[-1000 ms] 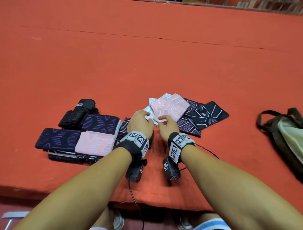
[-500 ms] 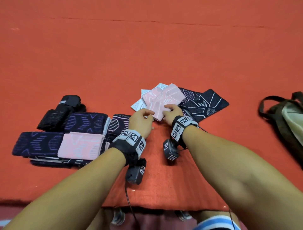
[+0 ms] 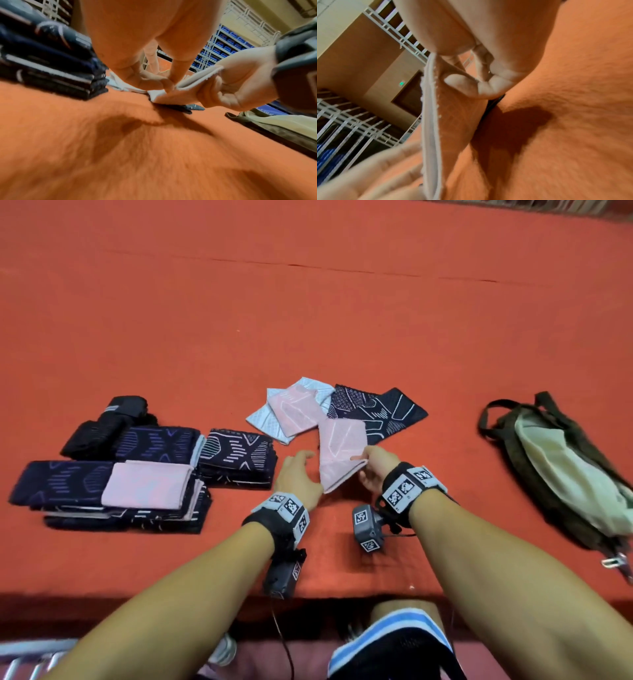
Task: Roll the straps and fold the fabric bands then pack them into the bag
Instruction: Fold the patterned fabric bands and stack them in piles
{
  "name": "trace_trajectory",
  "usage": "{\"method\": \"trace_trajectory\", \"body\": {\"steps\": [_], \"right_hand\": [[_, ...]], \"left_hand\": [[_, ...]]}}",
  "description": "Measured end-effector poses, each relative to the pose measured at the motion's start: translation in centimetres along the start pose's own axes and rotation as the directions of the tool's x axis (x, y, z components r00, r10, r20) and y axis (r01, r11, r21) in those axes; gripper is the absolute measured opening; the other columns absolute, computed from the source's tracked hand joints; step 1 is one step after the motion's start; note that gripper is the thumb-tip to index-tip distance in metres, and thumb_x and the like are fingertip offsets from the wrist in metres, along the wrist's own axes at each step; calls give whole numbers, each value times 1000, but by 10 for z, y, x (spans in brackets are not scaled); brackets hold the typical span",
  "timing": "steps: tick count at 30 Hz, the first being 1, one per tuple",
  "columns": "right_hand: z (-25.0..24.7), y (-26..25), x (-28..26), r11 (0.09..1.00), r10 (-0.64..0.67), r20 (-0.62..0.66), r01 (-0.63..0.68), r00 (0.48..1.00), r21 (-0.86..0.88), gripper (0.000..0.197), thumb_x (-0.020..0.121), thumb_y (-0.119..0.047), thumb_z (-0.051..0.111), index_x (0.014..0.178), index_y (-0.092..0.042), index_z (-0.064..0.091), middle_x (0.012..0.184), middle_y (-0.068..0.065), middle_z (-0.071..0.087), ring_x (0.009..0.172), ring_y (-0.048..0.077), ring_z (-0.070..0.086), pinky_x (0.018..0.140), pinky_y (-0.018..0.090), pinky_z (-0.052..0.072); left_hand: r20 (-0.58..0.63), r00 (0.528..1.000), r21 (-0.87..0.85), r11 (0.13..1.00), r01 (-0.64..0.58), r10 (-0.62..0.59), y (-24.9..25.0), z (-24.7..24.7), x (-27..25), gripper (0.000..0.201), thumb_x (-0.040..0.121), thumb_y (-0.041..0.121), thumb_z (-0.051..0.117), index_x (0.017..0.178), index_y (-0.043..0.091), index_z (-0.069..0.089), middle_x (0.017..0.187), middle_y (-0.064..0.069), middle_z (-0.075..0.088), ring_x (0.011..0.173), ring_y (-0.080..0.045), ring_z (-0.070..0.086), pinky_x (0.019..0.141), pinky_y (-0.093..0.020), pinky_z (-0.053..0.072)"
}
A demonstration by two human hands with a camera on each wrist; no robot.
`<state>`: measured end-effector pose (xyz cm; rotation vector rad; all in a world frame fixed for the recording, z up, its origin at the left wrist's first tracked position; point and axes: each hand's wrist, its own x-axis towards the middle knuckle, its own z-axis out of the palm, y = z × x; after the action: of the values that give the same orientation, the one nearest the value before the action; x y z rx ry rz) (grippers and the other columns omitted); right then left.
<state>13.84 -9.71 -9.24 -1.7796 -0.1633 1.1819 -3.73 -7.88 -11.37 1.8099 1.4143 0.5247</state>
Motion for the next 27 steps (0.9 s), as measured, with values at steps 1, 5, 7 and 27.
{"method": "trace_trajectory", "body": {"steps": [1, 5, 7, 27], "right_hand": [[-4, 5, -2, 999, 31, 9, -31, 999, 33, 13, 87, -5, 47, 84, -4, 60, 40, -2, 49, 30, 8, 45, 33, 15, 40], [-16, 24, -12, 976, 102, 84, -116, 991, 187, 20, 93, -3, 47, 75, -6, 55, 40, -1, 49, 30, 5, 48, 33, 15, 44], [-19, 30, -21, 979, 114, 99, -129, 989, 160, 18, 93, -7, 47, 79, -6, 59, 48, 2, 54, 35, 9, 52, 36, 18, 47], [-14, 62, -41, 848, -322, 270, 403, 908, -344, 12, 94, -17, 62, 98, -23, 72, 72, -4, 63, 63, 11, 54, 50, 22, 46]], "left_hand": [[5, 1000, -11, 1000, 4, -4, -3, 5, -4, 66, 74, 26, 79, 135, 25, 54, 128, -6, 55, 116, -22, 59, 100, -32, 45], [55, 998, -129, 991, -36, 43, -16, 20, -17, 54, 75, 17, 81, 126, 24, 64, 124, -3, 62, 100, -15, 65, 90, -26, 49], [46, 998, -199, 979, -35, 45, -20, 20, -19, 32, 83, 11, 73, 111, 26, 72, 113, -1, 71, 88, -17, 70, 84, -31, 55], [-17, 996, -108, 990, -89, 88, -31, -12, -35, 12, 100, 28, 53, 94, 23, 62, 88, 7, 67, 89, -17, 61, 77, -29, 41]]}}
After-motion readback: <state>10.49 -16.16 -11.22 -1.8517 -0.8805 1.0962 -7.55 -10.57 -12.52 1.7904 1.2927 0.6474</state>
